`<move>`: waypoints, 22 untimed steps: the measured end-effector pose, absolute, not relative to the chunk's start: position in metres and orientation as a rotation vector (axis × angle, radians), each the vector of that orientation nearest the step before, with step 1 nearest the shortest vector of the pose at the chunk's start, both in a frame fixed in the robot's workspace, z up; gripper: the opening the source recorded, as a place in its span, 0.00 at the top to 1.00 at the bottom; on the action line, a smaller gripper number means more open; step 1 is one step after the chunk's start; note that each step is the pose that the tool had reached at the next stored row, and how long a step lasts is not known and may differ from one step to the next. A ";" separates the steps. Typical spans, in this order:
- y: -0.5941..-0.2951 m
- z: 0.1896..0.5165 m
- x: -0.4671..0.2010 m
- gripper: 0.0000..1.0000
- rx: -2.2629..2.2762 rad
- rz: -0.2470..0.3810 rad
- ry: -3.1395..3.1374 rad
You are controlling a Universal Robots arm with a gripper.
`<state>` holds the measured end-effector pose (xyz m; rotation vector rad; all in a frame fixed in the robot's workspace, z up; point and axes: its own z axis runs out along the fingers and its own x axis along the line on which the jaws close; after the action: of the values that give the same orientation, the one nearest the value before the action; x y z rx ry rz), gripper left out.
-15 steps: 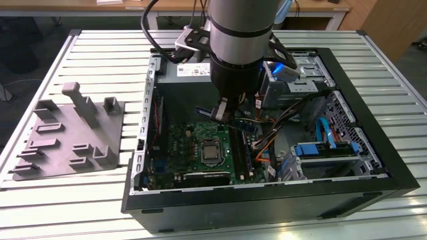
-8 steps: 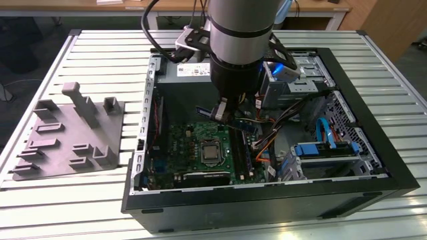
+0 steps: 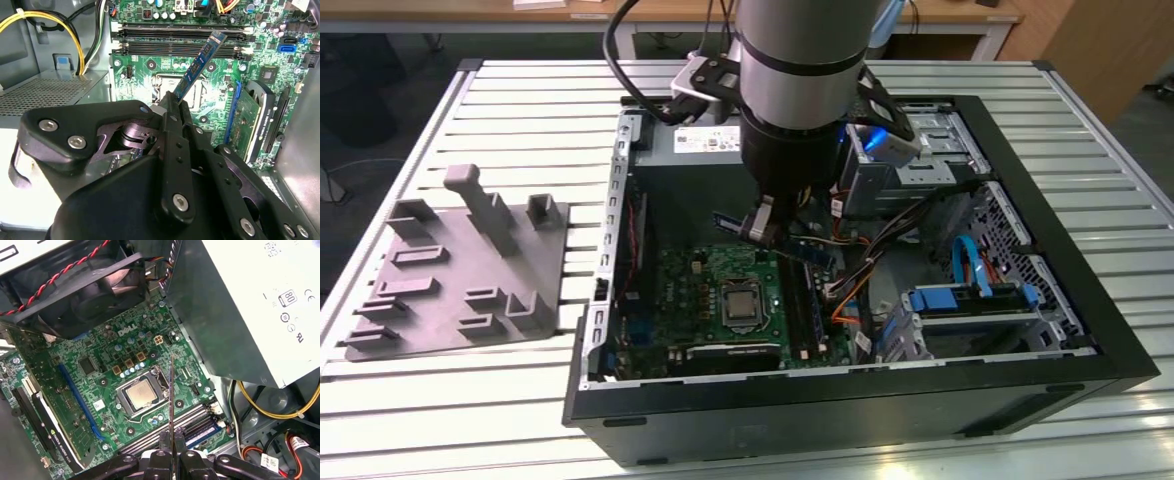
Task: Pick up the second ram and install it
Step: 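Insert the second ram into the second slot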
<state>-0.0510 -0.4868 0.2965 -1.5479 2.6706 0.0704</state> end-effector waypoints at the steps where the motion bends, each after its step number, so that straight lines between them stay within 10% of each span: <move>1: -0.487 0.297 -0.051 0.86 -1.545 0.070 2.672; 22: -0.487 0.296 -0.051 0.86 -1.486 0.064 2.706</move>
<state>-0.0510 -0.4868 0.2959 -1.4861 2.7062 0.0644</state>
